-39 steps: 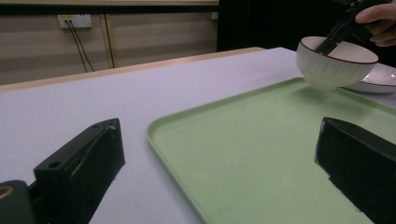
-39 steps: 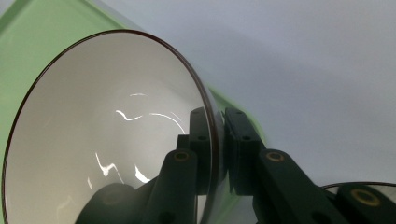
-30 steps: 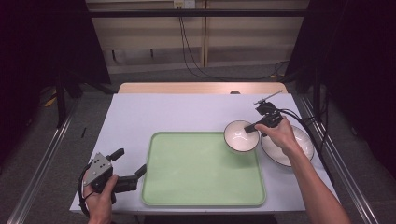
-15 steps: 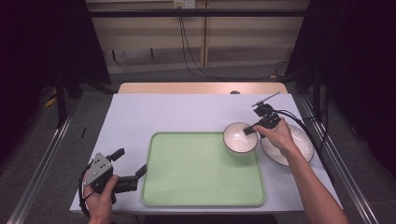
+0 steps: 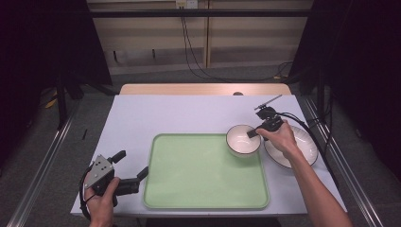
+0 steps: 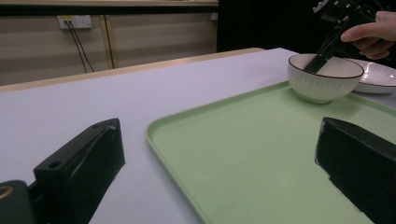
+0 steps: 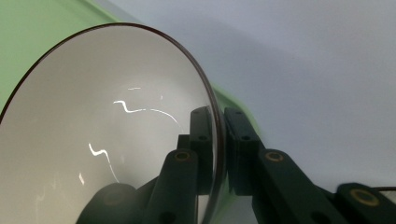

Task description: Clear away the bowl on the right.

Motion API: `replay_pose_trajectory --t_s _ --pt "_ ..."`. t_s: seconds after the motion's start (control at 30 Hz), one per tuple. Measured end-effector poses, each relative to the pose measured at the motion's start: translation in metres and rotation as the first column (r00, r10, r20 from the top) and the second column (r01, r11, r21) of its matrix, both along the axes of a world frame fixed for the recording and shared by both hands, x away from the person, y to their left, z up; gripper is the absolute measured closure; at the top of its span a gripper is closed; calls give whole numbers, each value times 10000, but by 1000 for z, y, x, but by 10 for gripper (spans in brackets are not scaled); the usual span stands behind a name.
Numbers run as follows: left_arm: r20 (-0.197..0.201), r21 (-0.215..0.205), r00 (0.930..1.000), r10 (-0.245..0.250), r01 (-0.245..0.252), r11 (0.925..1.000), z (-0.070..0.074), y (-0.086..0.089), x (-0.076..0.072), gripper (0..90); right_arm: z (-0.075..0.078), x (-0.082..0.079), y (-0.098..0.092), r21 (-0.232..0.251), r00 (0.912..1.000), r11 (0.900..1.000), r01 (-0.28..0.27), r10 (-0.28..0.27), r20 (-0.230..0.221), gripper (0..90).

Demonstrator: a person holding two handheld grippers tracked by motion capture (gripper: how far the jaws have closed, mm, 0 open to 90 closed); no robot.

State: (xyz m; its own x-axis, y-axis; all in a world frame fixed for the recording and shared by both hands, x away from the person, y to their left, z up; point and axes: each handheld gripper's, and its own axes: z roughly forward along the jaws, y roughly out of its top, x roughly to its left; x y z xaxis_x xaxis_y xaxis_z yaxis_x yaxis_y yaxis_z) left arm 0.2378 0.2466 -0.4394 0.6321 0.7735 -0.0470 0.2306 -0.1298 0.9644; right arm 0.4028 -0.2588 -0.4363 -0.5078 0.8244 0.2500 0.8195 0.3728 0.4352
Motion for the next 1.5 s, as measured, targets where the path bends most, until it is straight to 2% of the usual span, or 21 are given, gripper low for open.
replay_pose_trajectory --t_s 0.27,0.43,0.57,0.8,0.9,1.23,1.3,1.4,1.47,1.5 --pt "12 -38 10000 -13 13 10000 0 0 0 12 -1 -1 1 -231 9998 9997 -93 96 167 835" --pt "8 -13 10000 0 0 10000 0 0 0 12 -2 -2 2 -211 9996 9998 -73 78 255 834" --pt "16 -6 10000 -42 42 10000 0 -1 1 13 -4 -3 3 -425 9990 9990 -159 177 405 829" --pt "29 46 10000 -70 70 10000 0 0 1 13 -4 -4 4 -507 9986 9987 -110 135 503 825" --pt "70 26 10000 -45 45 10000 1 0 1 13 -5 -5 5 -504 9971 9986 -166 203 739 819" --pt "41 38 10000 -62 62 10000 1 -1 1 13 -6 -5 6 -510 9954 9987 -80 128 952 810" --pt "65 84 10000 -25 24 10000 1 -1 1 13 -6 -6 7 -566 9950 9984 -69 125 993 801" --pt "27 2 10000 -87 87 10000 0 0 2 14 -7 -6 8 -728 9920 9969 -311 397 1200 763" --pt "18 1 10000 -52 52 10000 0 0 1 14 -6 -6 8 -653 9926 9977 -199 275 1179 729" --pt "15 -31 10000 -46 46 10000 0 0 1 14 -5 -6 7 -545 9910 9984 -158 229 1316 713"
